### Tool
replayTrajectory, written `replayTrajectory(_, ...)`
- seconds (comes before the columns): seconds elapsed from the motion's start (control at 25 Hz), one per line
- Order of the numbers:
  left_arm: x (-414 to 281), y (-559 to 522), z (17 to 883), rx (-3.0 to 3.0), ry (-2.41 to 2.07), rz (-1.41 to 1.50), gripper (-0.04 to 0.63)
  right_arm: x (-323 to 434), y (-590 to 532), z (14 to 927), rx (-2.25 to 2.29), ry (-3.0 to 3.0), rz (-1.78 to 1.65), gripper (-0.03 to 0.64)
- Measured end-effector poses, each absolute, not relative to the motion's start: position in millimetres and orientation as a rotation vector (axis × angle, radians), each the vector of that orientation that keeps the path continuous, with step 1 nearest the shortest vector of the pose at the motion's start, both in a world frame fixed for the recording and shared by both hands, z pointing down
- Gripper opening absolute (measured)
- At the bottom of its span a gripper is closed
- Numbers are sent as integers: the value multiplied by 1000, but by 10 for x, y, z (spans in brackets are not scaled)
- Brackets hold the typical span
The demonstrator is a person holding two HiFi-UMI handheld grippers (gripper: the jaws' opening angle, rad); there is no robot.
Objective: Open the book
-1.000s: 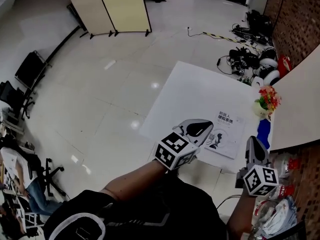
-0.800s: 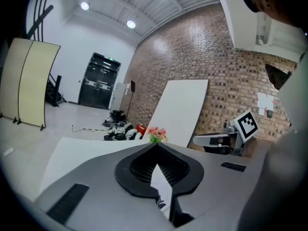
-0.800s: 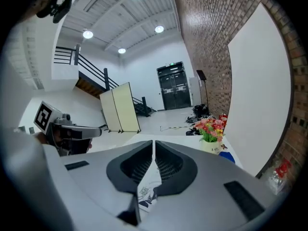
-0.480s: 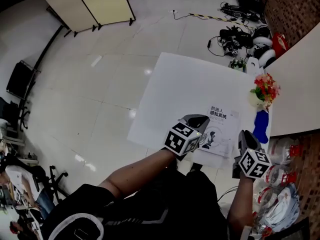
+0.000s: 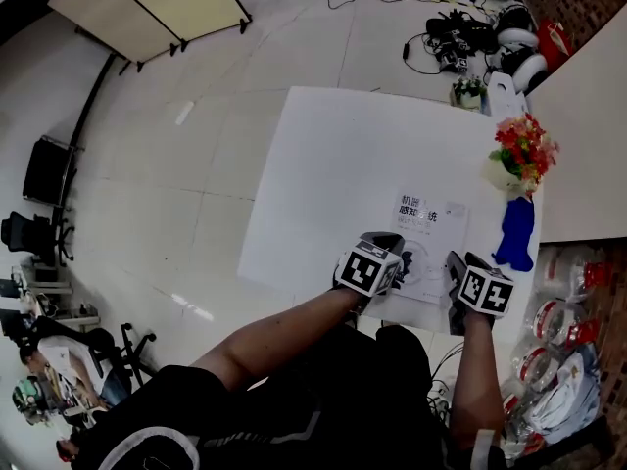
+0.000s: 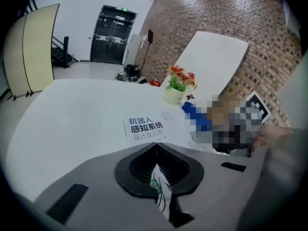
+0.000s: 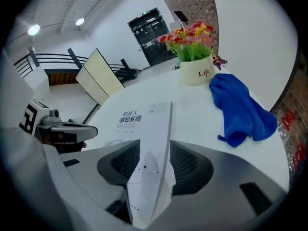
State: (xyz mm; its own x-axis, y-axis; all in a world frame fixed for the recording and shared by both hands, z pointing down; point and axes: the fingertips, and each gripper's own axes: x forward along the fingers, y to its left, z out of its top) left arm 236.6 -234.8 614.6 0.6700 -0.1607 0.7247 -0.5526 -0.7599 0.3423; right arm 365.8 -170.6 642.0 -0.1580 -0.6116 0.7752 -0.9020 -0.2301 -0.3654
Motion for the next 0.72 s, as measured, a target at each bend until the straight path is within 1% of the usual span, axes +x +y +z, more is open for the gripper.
replayTrajectory(0.44,2485,-2324,6434,2262,-518,998,-3,3657,-1719,6709,1692,-1678,1523,153)
replayTrajectory(0.72,2539,-2297,6460,2261,-492,1001,-3,3643,-1721,6716,1649,-1634,1537,152)
